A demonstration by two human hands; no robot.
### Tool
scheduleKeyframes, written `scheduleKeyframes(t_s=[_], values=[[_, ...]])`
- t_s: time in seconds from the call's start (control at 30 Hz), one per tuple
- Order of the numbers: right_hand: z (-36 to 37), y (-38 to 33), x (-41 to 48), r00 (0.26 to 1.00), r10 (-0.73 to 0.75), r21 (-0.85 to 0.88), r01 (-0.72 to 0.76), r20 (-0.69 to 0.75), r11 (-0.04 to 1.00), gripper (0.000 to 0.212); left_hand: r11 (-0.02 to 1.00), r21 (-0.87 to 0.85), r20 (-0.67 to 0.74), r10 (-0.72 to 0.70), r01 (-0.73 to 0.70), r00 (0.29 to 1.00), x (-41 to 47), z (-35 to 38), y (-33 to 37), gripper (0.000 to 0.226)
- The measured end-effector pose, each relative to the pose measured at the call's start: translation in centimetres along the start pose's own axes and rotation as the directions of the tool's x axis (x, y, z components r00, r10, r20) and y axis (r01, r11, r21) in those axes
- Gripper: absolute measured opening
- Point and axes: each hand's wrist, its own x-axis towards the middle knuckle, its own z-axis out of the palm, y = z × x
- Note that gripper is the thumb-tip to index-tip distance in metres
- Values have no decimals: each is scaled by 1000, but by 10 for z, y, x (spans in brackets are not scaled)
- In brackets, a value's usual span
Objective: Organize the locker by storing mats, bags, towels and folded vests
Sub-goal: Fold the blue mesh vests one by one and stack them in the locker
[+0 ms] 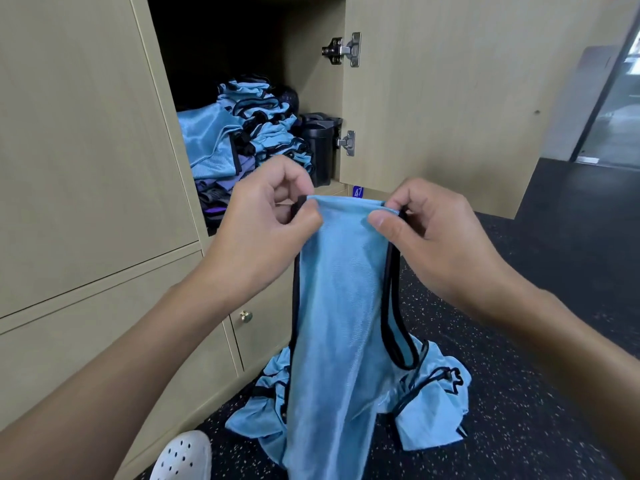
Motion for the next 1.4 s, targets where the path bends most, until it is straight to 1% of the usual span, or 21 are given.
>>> scheduleKeyframes(t_s=[0.13,0.2,0.23,0.33,0.4,0.47,0.5,0.57,0.63,0.73,0.83,0.87,0.9,0.97,1.03,1.1,1.17,1.27,1.3,1.37,1.4], values=[[0,0,2,996,-28,89,36,-88,995,22,995,-83,19,-50,51,999,-1,1,1,26],[1,0,2,994,-4,127,17,-106,992,19,993,-105,12,-52,53,999,-1,1,3,28],[2,-1,1,996,48,177,-33,-81,984,22,992,-118,2,-44,44,999,0,0,3,28],[8,1,-2,965,223,283,-255,141,925,65,987,-158,-60,-23,13,998,3,-4,4,27],[14,2,-4,955,235,248,-276,183,928,65,984,-180,-132,-38,14,990,5,-7,3,28],[16,0,-4,964,235,301,-262,123,917,57,969,-220,-161,-153,116,975,5,-7,2,39],[16,0,-2,965,245,347,-262,93,900,55,941,-246,-112,-265,232,958,4,-6,0,55],[16,-1,0,964,261,412,-257,48,874,53,828,-288,90,-476,481,875,-1,-1,-6,88],[15,-1,2,966,260,405,-240,6,882,53,763,-294,215,-535,576,817,-7,5,-11,93],[9,2,3,966,258,347,-243,3,906,65,771,-383,152,-491,508,858,-4,4,-9,82],[3,4,0,940,261,200,-306,221,931,93,793,-445,27,-454,417,891,2,0,-5,72],[3,4,-2,925,258,156,-309,280,938,97,803,-456,-26,-442,383,897,4,-2,-6,67],[4,5,-2,922,249,141,-301,298,943,97,817,-461,-80,-428,347,900,5,-3,-7,63],[7,7,-2,942,227,173,-273,246,946,89,834,-452,-156,-422,315,893,6,-3,-11,61],[7,9,0,965,204,198,-235,161,952,82,819,-410,-90,-473,400,876,3,3,-16,78],[6,11,3,972,210,266,-231,106,936,74,771,-355,95,-534,530,840,-5,10,-18,95],[4,14,6,968,244,363,-248,57,898,70,750,-363,190,-522,554,831,-10,14,-17,93],[-2,17,9,964,264,402,-256,36,879,76,750,-445,153,-476,490,866,-6,11,-10,84],[-4,18,8,960,268,380,-279,83,882,84,758,-464,111,-464,458,879,-4,9,-8,81],[-6,19,5,923,284,317,-359,260,878,102,777,-500,2,-440,382,898,0,7,-8,75],[-5,20,3,900,290,276,-384,325,881,105,784,-515,-48,-429,346,902,2,7,-8,73]])
